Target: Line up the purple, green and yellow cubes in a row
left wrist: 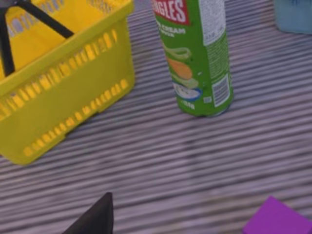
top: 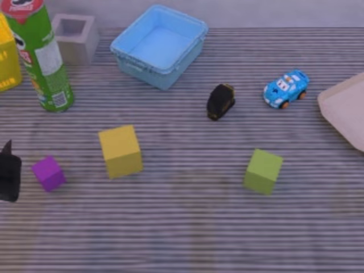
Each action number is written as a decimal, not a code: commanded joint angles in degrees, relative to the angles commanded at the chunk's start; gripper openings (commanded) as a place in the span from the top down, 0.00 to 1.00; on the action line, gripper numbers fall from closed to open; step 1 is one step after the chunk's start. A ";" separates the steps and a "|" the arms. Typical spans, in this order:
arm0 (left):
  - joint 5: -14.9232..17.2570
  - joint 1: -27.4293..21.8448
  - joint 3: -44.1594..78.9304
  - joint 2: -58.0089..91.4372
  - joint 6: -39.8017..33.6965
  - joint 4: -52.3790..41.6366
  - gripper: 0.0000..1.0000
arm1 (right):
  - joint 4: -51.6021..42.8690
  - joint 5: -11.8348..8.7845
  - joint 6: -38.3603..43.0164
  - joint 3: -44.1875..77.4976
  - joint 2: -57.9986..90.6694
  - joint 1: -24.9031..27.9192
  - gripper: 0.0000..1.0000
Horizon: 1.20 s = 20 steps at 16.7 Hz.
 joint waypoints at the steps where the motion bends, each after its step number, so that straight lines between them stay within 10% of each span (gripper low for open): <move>1: -0.02 -0.35 3.63 5.64 2.42 -3.13 0.00 | 0.00 0.00 0.00 0.00 0.00 0.00 0.00; 12: -0.06 -3.68 41.54 64.11 26.98 -34.34 0.00 | 0.00 0.00 0.00 0.00 0.00 0.00 0.00; 20: 0.22 -4.18 51.32 76.08 31.96 -39.58 0.00 | 0.00 0.00 0.00 0.00 0.00 0.00 0.00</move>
